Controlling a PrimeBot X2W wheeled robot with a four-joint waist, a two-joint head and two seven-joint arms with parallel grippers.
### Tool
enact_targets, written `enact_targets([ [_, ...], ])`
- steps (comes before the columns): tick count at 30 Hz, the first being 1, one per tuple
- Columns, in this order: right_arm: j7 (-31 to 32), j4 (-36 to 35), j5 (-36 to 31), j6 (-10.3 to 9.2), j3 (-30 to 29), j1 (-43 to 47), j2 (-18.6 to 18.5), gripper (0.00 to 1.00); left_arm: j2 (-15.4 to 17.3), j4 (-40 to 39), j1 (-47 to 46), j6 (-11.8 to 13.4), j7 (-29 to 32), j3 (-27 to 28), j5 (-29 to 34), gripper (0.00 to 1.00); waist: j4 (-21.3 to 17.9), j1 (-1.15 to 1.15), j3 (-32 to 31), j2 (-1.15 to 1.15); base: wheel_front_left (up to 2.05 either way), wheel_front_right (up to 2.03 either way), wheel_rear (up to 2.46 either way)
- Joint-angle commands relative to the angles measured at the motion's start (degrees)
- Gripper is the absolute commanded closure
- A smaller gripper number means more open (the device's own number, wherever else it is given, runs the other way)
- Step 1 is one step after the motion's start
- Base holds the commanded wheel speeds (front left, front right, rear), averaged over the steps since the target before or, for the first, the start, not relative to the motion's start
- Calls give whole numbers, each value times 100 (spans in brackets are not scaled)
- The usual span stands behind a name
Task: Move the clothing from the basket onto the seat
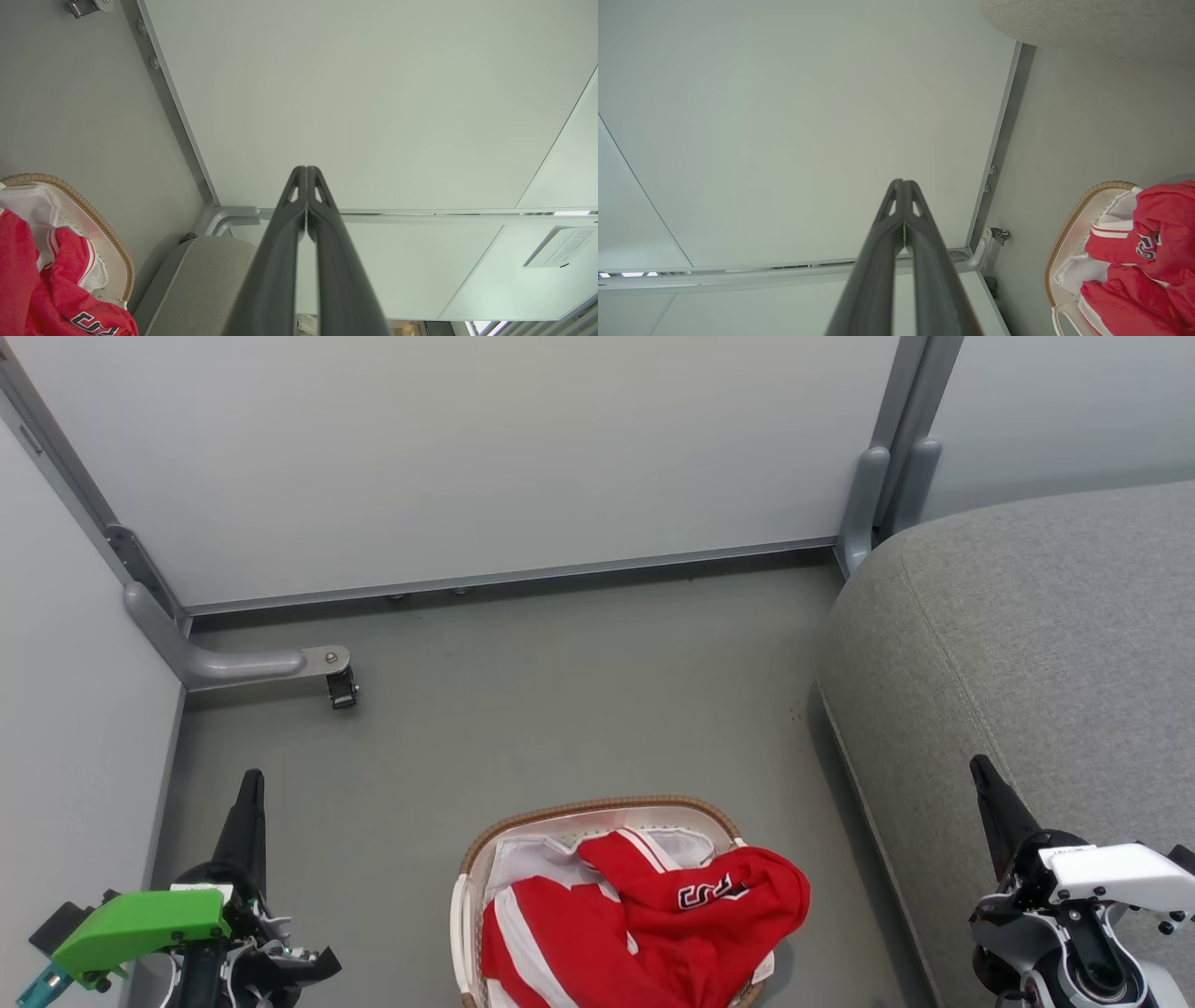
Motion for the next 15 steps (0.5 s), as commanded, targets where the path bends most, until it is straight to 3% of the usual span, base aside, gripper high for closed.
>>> enact_targets([
  [1,14,-13,23,0,-11,61,-18,100,39,-9,-60,-25,18,9,-19,100,0,0,0,0,0,0,0],
  [15,14,-13,23,0,-11,61,-18,100,39,-9,-60,-25,18,9,-19,100,0,0,0,0,0,0,0],
])
